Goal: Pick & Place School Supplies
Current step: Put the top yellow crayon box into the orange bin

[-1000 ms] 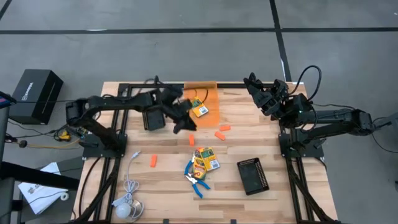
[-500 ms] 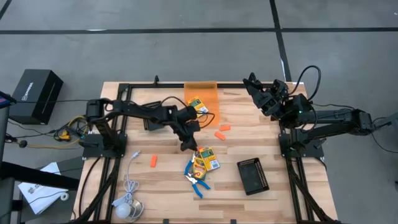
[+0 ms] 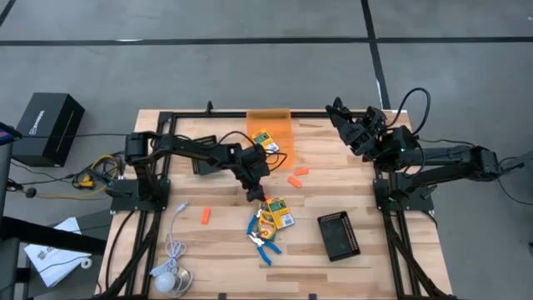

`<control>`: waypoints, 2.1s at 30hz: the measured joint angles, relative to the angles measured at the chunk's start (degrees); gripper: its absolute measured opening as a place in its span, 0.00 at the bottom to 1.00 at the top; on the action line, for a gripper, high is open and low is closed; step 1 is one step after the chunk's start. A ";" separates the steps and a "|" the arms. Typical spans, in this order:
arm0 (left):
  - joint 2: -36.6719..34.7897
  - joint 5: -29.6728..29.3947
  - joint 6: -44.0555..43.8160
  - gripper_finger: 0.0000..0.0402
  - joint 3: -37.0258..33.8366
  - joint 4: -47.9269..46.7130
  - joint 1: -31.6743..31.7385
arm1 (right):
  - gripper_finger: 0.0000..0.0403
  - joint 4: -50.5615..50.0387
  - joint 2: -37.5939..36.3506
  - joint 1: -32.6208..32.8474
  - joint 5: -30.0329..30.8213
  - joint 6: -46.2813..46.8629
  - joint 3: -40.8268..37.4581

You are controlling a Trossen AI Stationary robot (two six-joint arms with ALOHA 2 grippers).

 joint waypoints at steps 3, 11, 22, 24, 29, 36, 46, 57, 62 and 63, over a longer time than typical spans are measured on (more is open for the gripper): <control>0.03 -1.77 -0.32 0.39 0.00 0.46 0.00 | 0.65 0.01 0.00 0.00 0.00 -0.07 0.00; 0.51 -3.19 -2.28 0.39 0.02 1.25 0.22 | 0.65 0.00 0.00 0.00 0.00 -0.19 0.00; 1.61 -0.86 -7.84 0.42 0.02 4.15 -0.42 | 0.65 0.00 0.00 0.00 0.00 -0.19 0.00; 2.35 0.21 -9.62 0.44 0.04 5.79 -0.54 | 0.65 0.01 -0.02 0.00 0.00 -0.19 0.00; 3.28 0.50 -11.28 0.47 -0.04 6.18 -0.55 | 0.65 0.15 -0.02 0.51 0.00 -0.19 0.00; 5.24 -0.17 -12.41 0.46 0.04 6.98 -0.55 | 0.65 0.06 -0.02 0.70 -0.02 -0.22 0.00; 6.52 0.69 -12.80 0.45 0.07 8.16 -0.64 | 0.65 -0.02 -0.02 0.96 -0.04 -0.39 0.00; 6.58 2.33 -14.26 0.42 0.02 10.03 -0.96 | 0.65 -0.02 -0.02 0.96 -0.07 -0.81 0.00; 6.58 2.40 -15.87 0.42 0.02 11.77 -0.94 | 0.65 -0.05 -0.02 0.96 -0.07 -0.80 0.00; 6.58 2.40 -16.11 0.42 0.02 12.38 -0.94 | 0.65 -0.04 -0.02 0.96 -0.07 -0.81 0.00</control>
